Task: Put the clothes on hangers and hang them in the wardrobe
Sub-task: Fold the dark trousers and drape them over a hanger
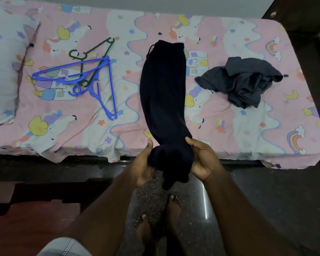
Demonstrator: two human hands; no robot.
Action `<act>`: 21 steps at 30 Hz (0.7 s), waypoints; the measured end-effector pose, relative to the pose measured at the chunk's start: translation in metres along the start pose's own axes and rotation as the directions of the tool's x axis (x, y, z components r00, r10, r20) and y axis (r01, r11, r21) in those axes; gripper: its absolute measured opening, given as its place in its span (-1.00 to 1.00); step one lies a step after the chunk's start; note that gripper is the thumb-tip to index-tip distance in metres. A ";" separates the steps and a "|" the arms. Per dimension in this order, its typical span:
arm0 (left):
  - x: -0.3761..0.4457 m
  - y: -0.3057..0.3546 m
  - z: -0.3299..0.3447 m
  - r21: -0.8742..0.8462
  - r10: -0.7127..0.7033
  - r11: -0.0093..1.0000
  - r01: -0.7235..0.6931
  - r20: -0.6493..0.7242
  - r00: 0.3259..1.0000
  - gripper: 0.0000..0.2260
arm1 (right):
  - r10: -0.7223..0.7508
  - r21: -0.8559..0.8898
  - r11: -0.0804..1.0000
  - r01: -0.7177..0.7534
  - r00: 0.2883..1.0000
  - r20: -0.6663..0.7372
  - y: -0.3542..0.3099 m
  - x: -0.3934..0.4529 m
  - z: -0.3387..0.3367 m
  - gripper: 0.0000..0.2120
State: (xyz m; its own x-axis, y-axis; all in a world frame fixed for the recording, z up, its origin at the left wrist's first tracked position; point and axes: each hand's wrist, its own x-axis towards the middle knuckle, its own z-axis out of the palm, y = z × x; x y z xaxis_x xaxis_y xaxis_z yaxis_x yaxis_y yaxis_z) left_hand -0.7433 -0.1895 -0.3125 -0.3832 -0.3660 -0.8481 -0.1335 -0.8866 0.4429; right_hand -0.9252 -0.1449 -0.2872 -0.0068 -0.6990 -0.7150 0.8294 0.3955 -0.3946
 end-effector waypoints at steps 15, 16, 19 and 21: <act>-0.050 -0.034 -0.015 0.314 0.344 0.908 -0.278 -0.178 0.922 -0.96 | -0.177 -0.610 0.792 0.037 0.969 -0.171 0.017 -0.050 -0.007 -0.25; -0.048 -0.035 -0.011 0.375 0.393 0.879 -0.295 -0.217 0.894 -0.92 | -0.210 -0.665 0.745 0.041 0.962 -0.175 0.018 -0.051 -0.005 -0.28; -0.048 -0.036 0.010 0.495 0.465 0.802 -0.336 -0.163 0.870 -0.84 | -0.303 -0.766 0.639 0.070 0.938 -0.167 0.023 -0.054 0.003 -0.33; -0.053 -0.035 0.029 0.461 0.444 0.815 -0.351 -0.105 0.890 -0.79 | -0.335 -0.815 0.571 0.098 0.934 -0.122 0.026 -0.056 0.009 -0.30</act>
State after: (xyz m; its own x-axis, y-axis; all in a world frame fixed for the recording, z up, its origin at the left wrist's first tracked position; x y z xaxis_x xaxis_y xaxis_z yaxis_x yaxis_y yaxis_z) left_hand -0.7446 -0.1314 -0.2749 -0.3039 -0.7489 -0.5889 -0.3957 -0.4631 0.7931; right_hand -0.8979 -0.1009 -0.2526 -0.3519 -0.7130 -0.6065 0.0174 0.6428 -0.7658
